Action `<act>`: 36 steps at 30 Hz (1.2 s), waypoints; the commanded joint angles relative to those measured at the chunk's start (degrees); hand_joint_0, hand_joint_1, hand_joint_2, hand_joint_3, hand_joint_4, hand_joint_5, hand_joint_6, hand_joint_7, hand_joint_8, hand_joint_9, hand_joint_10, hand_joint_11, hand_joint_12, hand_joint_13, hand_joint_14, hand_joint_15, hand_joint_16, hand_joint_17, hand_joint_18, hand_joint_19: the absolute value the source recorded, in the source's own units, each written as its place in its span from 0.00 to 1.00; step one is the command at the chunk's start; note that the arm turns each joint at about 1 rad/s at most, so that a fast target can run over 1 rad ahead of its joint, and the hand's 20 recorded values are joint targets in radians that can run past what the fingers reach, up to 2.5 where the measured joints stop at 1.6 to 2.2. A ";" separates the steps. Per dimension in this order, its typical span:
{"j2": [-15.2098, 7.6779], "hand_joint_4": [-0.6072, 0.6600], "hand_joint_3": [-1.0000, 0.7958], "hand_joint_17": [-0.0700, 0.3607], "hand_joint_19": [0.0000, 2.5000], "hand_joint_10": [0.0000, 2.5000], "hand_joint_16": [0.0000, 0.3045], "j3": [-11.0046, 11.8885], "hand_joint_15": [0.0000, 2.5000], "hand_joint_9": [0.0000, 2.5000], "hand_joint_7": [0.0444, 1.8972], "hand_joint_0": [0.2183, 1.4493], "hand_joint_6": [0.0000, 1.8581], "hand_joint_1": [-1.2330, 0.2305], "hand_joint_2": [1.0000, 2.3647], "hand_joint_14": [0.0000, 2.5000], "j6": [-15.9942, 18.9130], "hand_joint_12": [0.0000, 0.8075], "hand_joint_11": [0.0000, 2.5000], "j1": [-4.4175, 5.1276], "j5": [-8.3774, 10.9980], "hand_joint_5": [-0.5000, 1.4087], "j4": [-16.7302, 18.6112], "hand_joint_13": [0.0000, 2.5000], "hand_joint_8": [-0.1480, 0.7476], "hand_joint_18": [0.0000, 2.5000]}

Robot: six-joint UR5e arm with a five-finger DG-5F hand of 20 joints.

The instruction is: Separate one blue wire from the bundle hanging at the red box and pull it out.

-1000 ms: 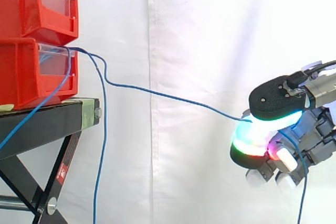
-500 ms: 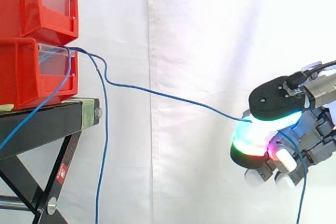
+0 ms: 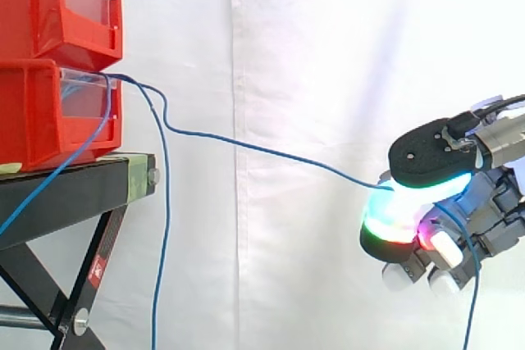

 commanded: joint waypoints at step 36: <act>-0.02 0.41 0.63 0.45 0.25 0.01 0.18 -0.01 0.19 0.38 0.65 0.31 0.43 0.32 0.02 0.01 0.00 0.49 0.37 0.09 0.00 0.19 -0.01 0.18 0.52 0.15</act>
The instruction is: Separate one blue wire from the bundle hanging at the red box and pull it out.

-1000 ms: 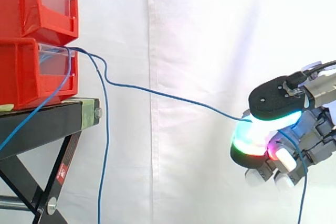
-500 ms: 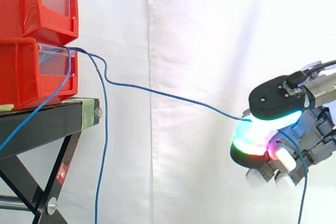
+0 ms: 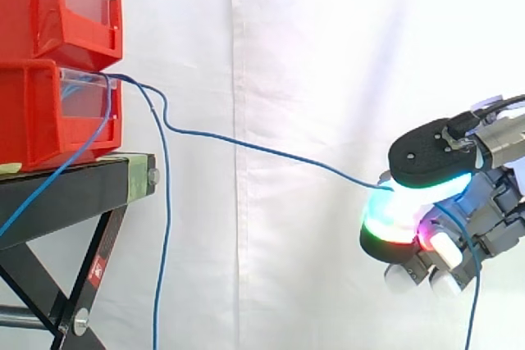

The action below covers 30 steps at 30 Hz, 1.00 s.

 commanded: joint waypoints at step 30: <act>-0.01 0.41 0.62 0.45 0.25 0.01 0.18 0.06 0.19 0.38 0.65 0.31 0.43 0.32 0.02 0.01 0.00 0.49 0.37 0.00 0.00 0.19 0.09 0.18 0.52 0.15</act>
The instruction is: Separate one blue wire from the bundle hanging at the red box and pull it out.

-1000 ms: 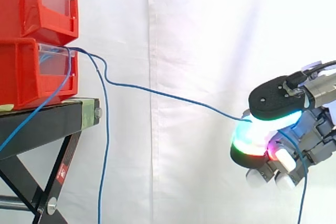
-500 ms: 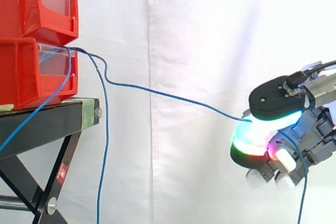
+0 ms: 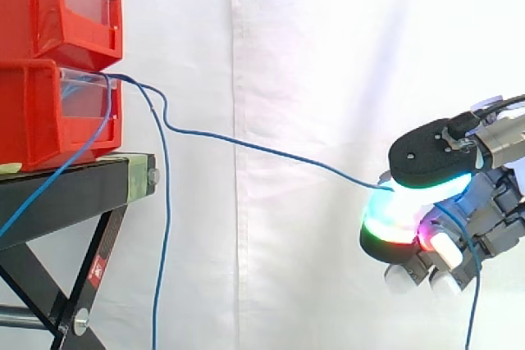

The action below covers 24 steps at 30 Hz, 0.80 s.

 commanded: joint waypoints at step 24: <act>-0.01 0.41 0.62 0.44 0.25 0.01 0.18 -0.02 0.19 0.38 0.65 0.31 0.44 0.32 0.02 0.01 0.00 0.48 0.38 0.00 0.00 0.19 0.06 0.18 0.53 0.15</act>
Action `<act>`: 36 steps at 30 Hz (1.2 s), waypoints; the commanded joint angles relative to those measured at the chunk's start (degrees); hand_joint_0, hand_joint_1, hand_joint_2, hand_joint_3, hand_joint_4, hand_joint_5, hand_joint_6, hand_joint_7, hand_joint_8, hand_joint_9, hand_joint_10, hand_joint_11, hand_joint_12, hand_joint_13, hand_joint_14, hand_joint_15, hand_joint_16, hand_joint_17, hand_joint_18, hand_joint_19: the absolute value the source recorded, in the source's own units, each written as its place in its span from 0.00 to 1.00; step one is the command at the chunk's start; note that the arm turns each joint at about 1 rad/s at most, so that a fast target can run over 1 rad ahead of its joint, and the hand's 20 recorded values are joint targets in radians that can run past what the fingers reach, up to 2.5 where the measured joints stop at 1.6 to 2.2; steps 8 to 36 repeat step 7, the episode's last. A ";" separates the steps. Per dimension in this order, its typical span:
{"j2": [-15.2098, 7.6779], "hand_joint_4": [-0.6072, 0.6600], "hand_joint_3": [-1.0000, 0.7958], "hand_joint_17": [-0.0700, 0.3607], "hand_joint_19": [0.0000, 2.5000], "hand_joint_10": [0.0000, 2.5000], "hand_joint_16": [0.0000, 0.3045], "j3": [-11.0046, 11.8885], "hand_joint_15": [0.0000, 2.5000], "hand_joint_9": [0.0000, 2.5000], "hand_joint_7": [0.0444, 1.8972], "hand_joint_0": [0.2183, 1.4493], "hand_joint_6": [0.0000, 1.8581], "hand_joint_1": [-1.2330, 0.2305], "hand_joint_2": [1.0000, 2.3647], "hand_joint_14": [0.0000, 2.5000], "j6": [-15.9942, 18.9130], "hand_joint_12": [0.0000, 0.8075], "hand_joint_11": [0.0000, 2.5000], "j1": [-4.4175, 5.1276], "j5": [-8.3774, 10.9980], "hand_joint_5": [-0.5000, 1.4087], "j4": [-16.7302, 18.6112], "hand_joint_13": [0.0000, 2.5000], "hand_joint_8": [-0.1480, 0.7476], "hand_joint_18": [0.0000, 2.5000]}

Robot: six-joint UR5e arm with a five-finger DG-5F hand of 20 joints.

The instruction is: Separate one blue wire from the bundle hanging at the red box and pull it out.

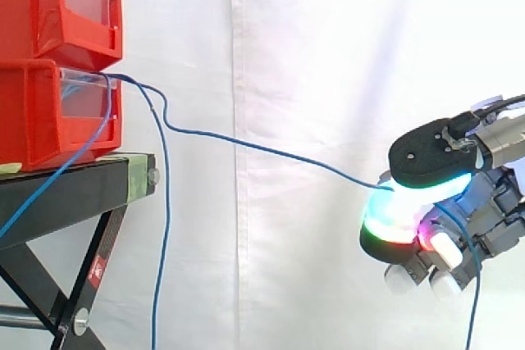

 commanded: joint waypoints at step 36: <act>-0.02 0.41 0.62 0.44 0.25 0.01 0.18 0.00 0.19 0.38 0.64 0.31 0.44 0.32 0.02 0.01 0.00 0.48 0.37 0.00 0.00 0.19 0.04 0.18 0.52 0.15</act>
